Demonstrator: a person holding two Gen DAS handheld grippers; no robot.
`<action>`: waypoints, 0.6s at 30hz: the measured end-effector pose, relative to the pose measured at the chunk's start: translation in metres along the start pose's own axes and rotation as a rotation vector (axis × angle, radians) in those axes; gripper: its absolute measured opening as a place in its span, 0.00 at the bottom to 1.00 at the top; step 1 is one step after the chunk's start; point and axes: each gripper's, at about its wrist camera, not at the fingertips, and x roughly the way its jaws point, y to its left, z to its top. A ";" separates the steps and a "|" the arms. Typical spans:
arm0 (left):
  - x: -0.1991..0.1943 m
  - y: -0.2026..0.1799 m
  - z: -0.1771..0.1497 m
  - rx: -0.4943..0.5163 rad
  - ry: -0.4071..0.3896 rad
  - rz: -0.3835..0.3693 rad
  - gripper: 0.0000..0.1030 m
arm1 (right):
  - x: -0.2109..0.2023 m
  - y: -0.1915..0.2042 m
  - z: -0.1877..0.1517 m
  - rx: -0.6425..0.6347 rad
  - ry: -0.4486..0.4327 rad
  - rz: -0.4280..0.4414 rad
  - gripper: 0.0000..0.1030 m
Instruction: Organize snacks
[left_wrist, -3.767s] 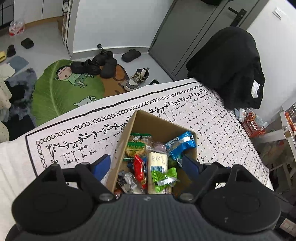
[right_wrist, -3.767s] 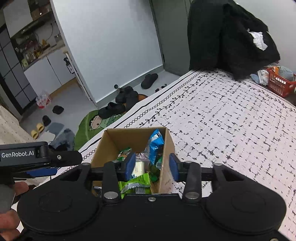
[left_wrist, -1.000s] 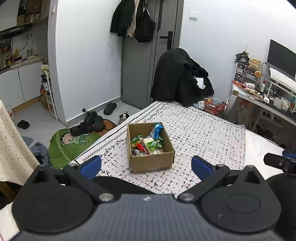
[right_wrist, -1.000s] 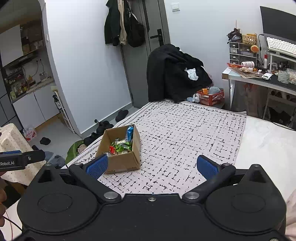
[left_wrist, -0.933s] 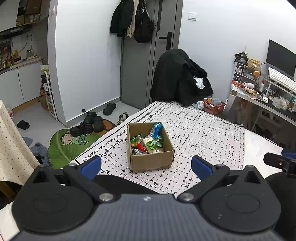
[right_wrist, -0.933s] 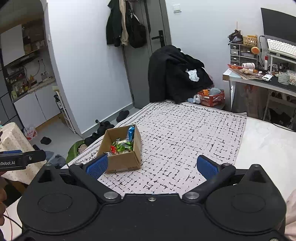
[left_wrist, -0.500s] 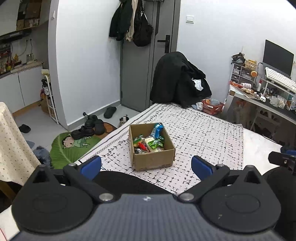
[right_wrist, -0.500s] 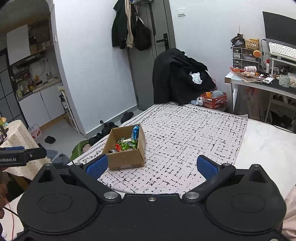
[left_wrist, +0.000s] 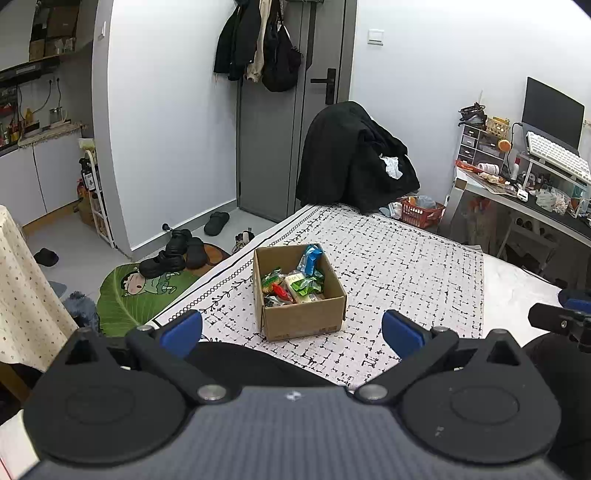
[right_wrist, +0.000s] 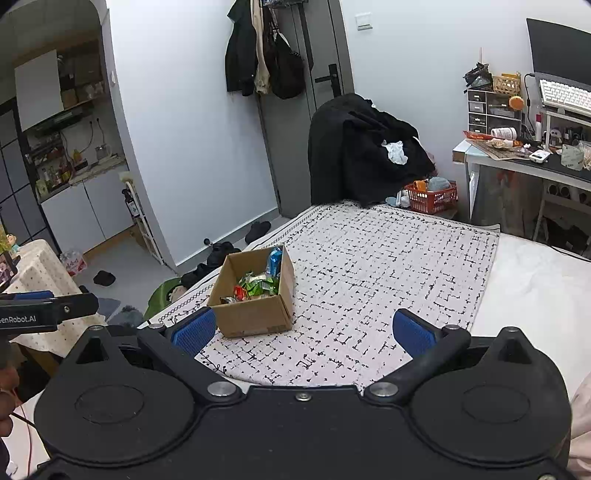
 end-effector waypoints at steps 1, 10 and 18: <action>0.001 0.000 0.000 0.000 0.002 0.001 1.00 | 0.001 0.000 0.000 0.002 0.002 0.000 1.00; 0.002 0.002 -0.001 -0.005 0.007 0.001 1.00 | 0.001 0.004 -0.001 -0.007 0.008 0.003 1.00; 0.001 0.003 -0.001 -0.004 0.007 0.002 1.00 | -0.001 0.007 0.000 -0.016 0.009 0.005 1.00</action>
